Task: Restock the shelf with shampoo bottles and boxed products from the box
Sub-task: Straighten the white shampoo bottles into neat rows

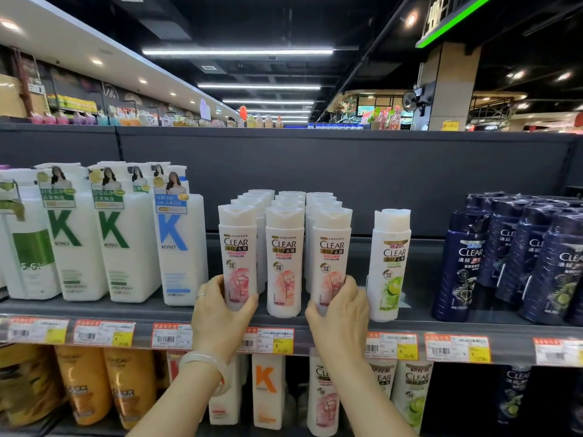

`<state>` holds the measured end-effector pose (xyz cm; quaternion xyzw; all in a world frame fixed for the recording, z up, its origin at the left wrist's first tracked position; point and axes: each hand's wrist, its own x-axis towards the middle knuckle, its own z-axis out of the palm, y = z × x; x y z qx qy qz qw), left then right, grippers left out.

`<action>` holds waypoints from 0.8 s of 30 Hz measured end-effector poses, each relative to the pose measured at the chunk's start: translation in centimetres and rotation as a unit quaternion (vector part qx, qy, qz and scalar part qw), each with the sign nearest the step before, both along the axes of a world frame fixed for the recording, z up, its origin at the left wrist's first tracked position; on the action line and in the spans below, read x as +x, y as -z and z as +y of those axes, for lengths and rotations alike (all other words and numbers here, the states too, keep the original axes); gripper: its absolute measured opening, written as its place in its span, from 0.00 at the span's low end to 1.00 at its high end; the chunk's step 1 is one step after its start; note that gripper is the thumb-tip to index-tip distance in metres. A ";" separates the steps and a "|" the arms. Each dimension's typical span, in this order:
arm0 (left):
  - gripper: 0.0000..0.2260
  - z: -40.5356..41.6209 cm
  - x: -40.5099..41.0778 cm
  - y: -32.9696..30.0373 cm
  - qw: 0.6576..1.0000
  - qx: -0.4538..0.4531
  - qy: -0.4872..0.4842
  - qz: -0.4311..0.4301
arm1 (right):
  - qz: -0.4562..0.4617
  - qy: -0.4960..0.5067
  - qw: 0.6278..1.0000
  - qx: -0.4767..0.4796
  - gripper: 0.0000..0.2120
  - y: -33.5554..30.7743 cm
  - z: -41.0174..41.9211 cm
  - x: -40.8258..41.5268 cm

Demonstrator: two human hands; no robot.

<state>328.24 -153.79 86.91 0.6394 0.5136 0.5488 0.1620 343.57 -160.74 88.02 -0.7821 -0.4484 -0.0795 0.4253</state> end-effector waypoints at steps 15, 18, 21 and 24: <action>0.26 -0.5 0.1 0.1 1.000 -0.005 0.002 0.006 | 0.007 -0.052 0.998 0.046 0.34 0.9 -1.3 0.0; 0.32 -1.3 0.4 0.5 0.999 0.003 -0.041 0.007 | -0.010 -0.098 0.988 0.121 0.27 1.8 -2.7 0.2; 0.29 -2.8 1.1 1.0 0.993 0.096 -0.061 0.021 | -0.029 -0.063 0.975 0.213 0.24 2.6 -4.2 1.8; 0.25 -4.4 2.7 1.6 0.982 0.179 -0.018 0.055 | 0.031 -0.007 0.973 0.228 0.28 2.3 -5.1 4.2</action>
